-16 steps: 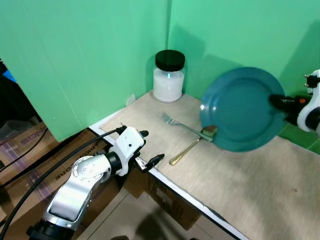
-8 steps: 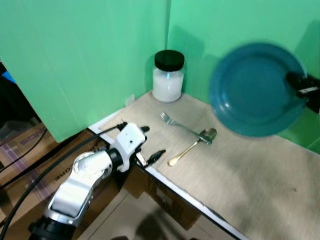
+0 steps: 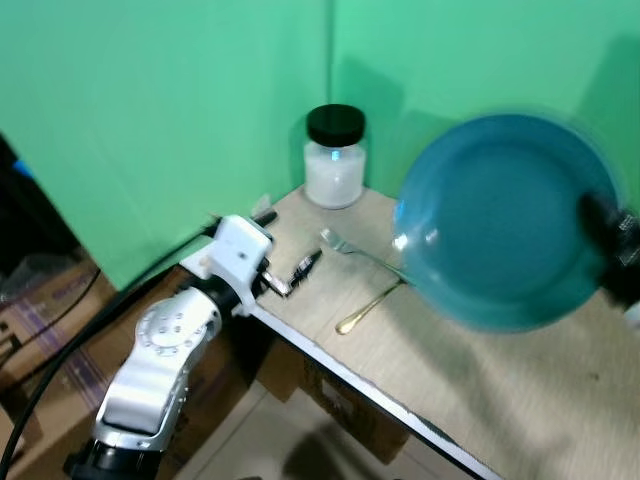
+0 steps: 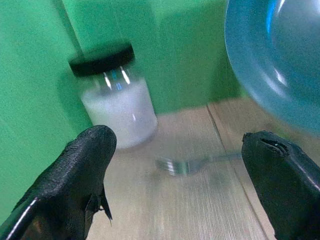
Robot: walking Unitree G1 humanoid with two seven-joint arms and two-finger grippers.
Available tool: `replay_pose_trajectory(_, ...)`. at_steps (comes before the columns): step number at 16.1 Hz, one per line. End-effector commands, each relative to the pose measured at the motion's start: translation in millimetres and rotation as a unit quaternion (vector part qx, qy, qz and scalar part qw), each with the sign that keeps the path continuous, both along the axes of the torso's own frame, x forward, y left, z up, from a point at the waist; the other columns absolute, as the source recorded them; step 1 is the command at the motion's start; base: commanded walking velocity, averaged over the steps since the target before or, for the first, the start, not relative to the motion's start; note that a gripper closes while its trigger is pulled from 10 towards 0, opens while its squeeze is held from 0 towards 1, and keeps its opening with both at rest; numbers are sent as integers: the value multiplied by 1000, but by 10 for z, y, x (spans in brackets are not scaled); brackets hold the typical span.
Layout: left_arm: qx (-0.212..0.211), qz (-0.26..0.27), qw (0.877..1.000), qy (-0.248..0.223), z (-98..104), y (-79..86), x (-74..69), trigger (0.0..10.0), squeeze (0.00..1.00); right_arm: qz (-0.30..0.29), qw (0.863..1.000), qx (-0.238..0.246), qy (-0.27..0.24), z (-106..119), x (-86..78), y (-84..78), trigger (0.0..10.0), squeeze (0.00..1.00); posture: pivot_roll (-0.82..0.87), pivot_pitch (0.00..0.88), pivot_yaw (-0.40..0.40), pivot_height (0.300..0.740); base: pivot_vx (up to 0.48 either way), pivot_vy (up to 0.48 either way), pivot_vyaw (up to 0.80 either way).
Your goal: Setting the table
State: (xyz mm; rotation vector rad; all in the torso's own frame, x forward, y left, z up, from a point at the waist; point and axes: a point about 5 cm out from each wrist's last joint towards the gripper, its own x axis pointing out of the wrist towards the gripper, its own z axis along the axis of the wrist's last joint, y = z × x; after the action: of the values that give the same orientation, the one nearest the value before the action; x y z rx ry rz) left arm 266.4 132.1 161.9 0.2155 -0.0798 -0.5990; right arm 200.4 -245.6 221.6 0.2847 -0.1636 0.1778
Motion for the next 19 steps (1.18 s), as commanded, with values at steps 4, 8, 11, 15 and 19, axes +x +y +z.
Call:
replay_pose_trajectory(4,-25,41,999,-16,73,-89,-92,10000,0,2,998,61,-35,63,-149,435,10000,0,-54,0,64,740,0,0,-706)
replay_pose_trajectory(8,-35,53,998,-25,113,-127,-74,10000,0,-3,995,88,-54,130,-70,618,10000,0,-44,0,58,740,0,0,-745)
replay_pose_trajectory(11,-33,78,996,-34,134,-85,-93,10000,0,-15,991,122,-52,111,-1,618,10000,0,-2,0,20,740,0,0,-754)
replay_pose_trajectory(15,5,121,992,-18,52,53,-104,10000,0,8,994,109,-31,66,97,709,10000,0,38,0,-24,740,0,0,-769)
replay_pose_trajectory(19,-1,158,987,-15,69,109,-128,10000,0,41,995,94,-8,3,231,812,10000,0,79,0,-66,740,0,0,-780)
